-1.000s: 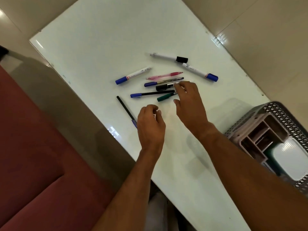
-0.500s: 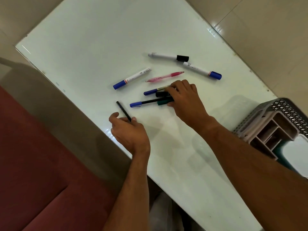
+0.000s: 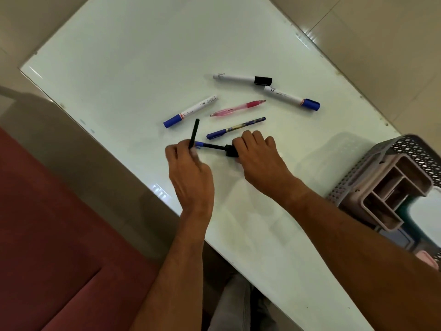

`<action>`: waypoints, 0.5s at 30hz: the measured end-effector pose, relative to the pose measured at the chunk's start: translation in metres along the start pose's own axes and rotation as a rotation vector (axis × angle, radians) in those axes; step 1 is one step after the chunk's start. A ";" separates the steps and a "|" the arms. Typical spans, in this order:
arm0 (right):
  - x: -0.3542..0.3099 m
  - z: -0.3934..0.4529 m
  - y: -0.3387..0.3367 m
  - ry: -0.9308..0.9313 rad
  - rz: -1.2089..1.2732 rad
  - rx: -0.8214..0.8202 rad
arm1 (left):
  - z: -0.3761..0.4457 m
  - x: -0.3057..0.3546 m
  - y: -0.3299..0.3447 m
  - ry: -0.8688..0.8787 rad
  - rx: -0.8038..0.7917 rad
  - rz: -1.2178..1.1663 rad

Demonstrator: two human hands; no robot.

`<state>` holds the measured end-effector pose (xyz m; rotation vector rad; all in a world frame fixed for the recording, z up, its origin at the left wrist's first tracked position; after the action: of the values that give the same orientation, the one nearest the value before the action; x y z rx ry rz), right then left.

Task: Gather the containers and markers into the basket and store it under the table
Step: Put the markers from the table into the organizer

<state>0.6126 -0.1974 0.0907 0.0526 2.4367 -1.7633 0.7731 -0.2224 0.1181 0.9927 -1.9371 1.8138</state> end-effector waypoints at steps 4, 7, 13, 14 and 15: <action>-0.005 -0.020 0.008 0.033 0.067 -0.032 | 0.026 0.038 0.024 0.272 -0.214 0.026; -0.007 -0.035 0.014 0.060 0.079 -0.050 | 0.045 0.064 0.053 0.458 -0.362 0.150; -0.004 -0.066 0.025 0.131 0.061 -0.080 | 0.053 0.079 0.104 0.760 -0.464 0.531; -0.003 -0.071 0.025 0.135 0.070 -0.080 | 0.051 0.077 0.108 0.783 -0.458 0.571; -0.002 -0.075 0.025 0.140 0.082 -0.081 | 0.049 0.075 0.110 0.808 -0.445 0.599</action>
<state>0.6107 -0.1182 0.0902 0.2720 2.5596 -1.6779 0.6577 -0.2947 0.0768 -0.4612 -2.0056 1.5335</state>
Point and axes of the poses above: each hand's wrist, its own z-axis towards the middle knuckle, its own y-axis out of the palm, x = y × z, the point moved 6 cm from there along z, towards the middle knuckle
